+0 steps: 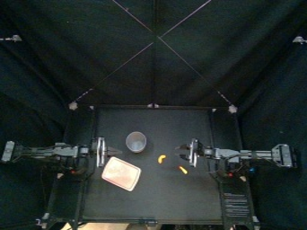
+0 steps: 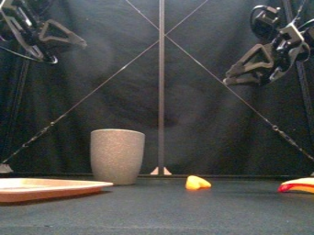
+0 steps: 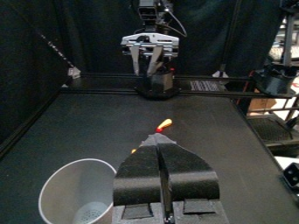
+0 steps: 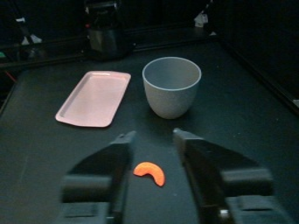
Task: Pick the tangerine then place it on the pink plate
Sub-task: Pick the tangerine
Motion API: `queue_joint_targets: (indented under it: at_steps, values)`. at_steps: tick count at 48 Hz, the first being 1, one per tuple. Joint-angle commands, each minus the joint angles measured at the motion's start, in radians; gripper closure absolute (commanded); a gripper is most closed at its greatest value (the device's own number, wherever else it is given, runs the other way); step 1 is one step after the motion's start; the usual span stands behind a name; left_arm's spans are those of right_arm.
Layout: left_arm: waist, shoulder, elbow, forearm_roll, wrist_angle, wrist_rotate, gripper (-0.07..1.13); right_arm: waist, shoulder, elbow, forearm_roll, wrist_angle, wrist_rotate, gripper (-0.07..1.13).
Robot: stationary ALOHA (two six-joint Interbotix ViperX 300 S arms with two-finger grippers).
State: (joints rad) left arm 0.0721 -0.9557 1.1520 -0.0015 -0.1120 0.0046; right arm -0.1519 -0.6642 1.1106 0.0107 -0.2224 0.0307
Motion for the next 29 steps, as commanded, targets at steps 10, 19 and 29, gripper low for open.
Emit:
queue_joint_targets:
  at_steps: [10, 19, 29]
  values:
    - [0.023, 0.003, -0.028, 0.003, -0.008, 0.002, 0.99, -0.025, 0.173, -0.097, -0.021, -0.003, -0.011, 0.03]
    - [0.037, 0.005, -0.025, 0.003, -0.014, 0.003, 0.99, -0.015, 0.33, -0.186, -0.117, 0.02, -0.002, 0.03]
    - [0.054, 0.005, -0.023, 0.008, -0.014, 0.003, 0.99, 0.038, 0.505, -0.341, -0.261, 0.23, -0.009, 0.03]
